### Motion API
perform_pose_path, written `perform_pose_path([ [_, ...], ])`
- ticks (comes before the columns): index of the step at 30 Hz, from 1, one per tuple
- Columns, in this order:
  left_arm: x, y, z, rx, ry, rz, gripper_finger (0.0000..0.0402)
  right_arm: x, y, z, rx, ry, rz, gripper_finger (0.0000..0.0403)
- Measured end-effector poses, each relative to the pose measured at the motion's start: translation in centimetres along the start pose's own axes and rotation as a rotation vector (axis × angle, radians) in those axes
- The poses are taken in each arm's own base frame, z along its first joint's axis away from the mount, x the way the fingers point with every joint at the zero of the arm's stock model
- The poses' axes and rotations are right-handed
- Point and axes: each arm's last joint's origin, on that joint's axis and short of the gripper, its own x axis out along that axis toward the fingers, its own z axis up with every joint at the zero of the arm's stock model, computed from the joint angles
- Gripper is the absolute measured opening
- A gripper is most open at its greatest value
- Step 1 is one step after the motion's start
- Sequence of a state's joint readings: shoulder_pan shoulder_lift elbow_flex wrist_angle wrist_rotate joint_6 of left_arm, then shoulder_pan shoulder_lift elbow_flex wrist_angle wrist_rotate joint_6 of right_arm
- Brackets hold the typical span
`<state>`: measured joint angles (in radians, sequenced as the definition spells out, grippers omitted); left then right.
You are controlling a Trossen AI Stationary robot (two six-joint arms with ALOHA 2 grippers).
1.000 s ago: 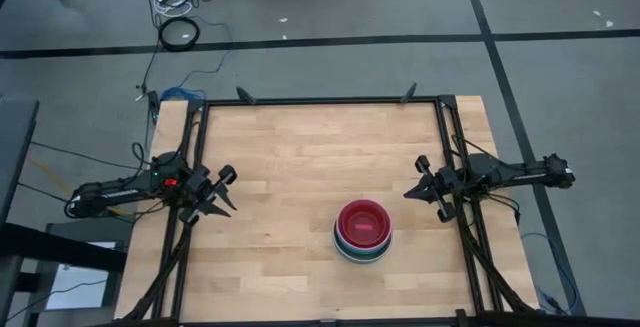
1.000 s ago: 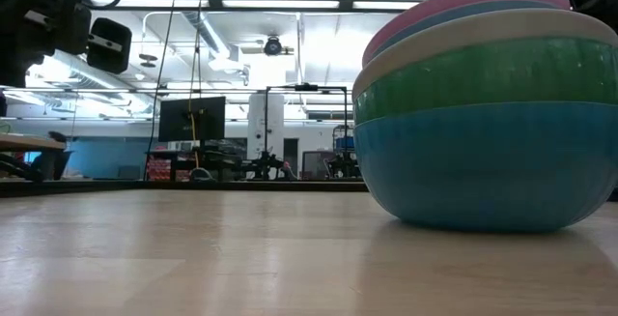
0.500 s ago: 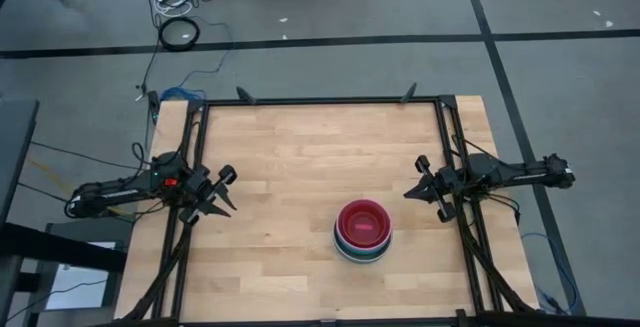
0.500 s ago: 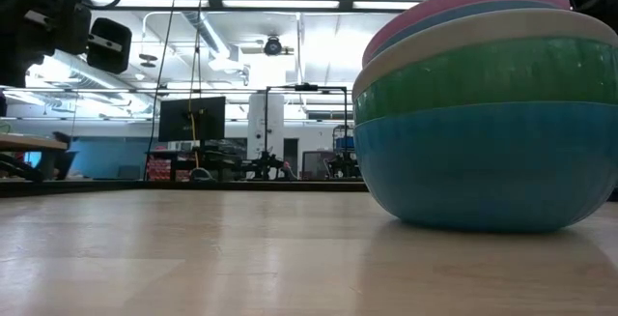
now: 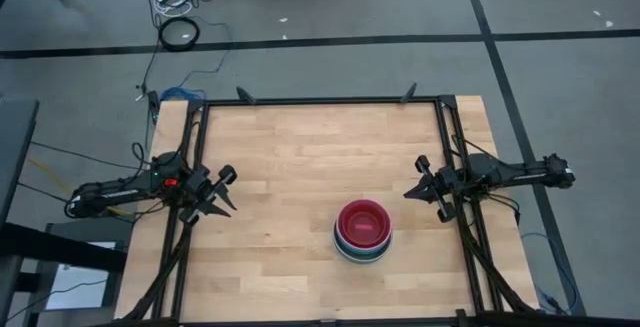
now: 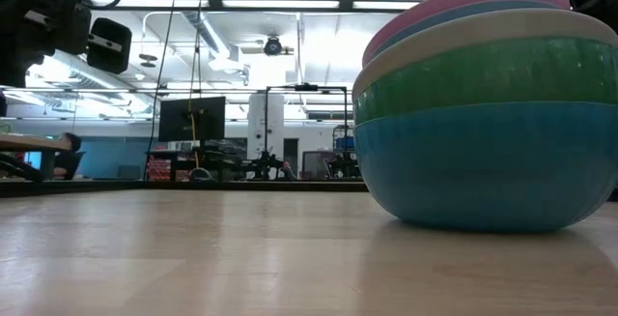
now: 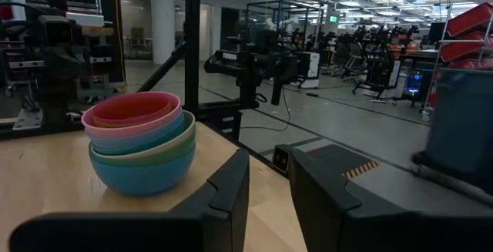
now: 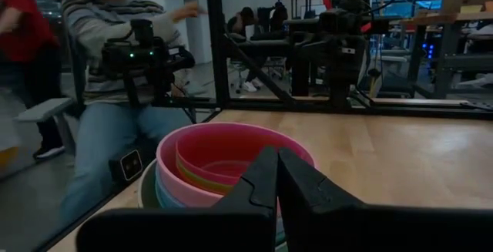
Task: Nest bowls inside each other
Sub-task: Return to Home Position
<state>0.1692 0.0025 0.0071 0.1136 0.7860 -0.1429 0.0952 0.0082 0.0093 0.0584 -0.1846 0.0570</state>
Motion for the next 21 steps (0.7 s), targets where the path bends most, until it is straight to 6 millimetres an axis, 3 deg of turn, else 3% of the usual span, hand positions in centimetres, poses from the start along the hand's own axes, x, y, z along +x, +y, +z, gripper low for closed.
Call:
perform_pose_path([
  [21,0.0,0.0,0.0,0.0,0.0,0.0,0.0102,0.0,0.0,0.0,0.0,0.0,0.0,0.0003],
])
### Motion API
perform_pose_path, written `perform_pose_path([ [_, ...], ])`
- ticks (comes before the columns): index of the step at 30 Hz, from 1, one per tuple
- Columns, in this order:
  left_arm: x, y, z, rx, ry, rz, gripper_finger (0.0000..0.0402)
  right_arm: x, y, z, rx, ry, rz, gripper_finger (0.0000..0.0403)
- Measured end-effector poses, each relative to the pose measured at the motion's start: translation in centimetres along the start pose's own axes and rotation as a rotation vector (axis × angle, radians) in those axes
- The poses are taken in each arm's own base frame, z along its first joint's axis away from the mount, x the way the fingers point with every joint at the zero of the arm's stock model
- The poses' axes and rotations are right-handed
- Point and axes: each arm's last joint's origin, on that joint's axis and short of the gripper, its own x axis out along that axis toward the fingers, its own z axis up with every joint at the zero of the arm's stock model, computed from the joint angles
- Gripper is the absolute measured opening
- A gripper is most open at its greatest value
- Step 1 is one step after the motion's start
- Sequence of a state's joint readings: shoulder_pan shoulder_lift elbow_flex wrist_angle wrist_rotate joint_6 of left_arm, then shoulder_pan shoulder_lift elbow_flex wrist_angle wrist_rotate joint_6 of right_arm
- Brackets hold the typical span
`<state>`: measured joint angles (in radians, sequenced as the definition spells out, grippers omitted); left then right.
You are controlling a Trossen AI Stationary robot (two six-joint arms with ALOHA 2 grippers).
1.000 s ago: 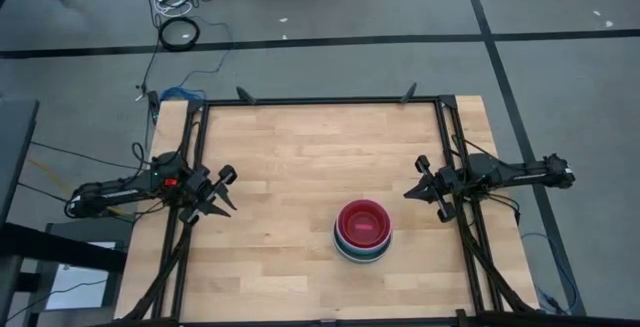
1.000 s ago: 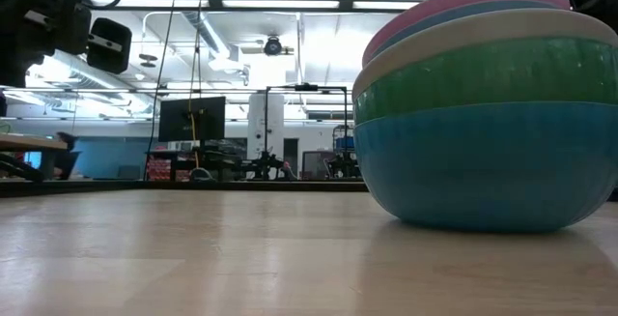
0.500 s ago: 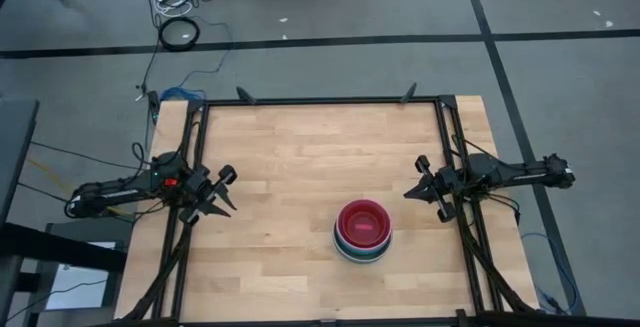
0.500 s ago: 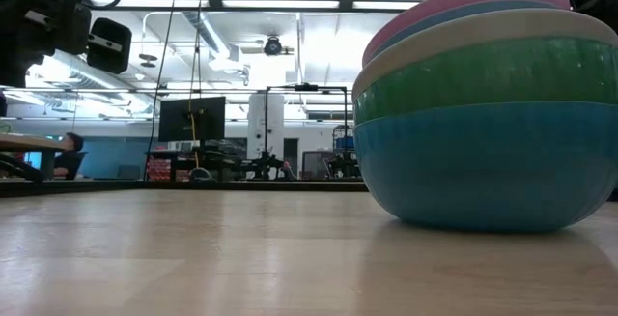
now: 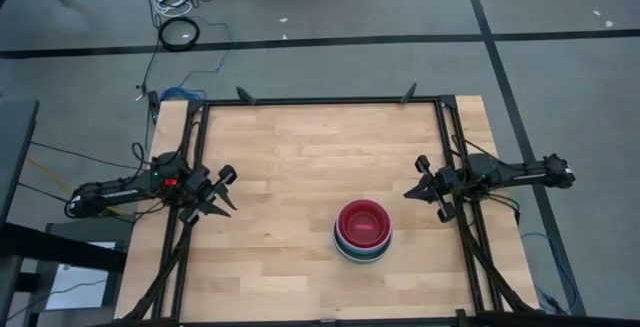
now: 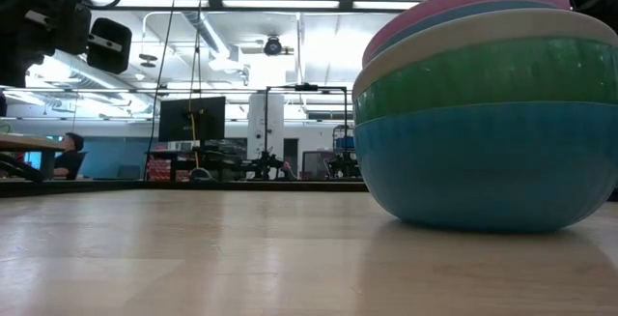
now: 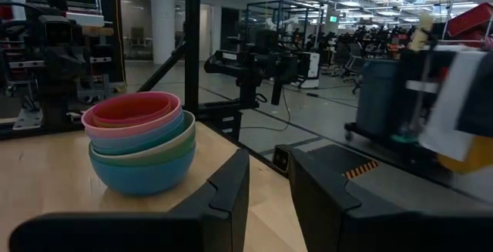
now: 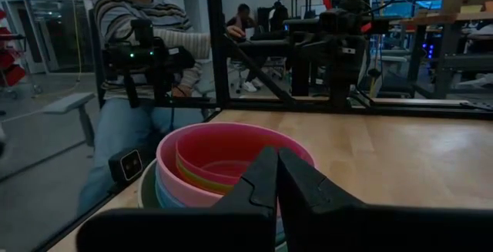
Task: Nest bowls inside each other
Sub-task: Return to Home Position
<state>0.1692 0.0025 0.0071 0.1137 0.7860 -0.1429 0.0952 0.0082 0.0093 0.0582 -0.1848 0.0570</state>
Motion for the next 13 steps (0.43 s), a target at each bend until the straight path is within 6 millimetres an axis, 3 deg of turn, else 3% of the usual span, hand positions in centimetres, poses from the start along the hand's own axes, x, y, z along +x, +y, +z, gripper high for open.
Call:
perform_pose_path([
  [13,0.0,0.0,0.0,-0.001,0.0,0.0,0.0102,0.0,0.0,0.0,0.0,0.0,0.0,0.0002],
])
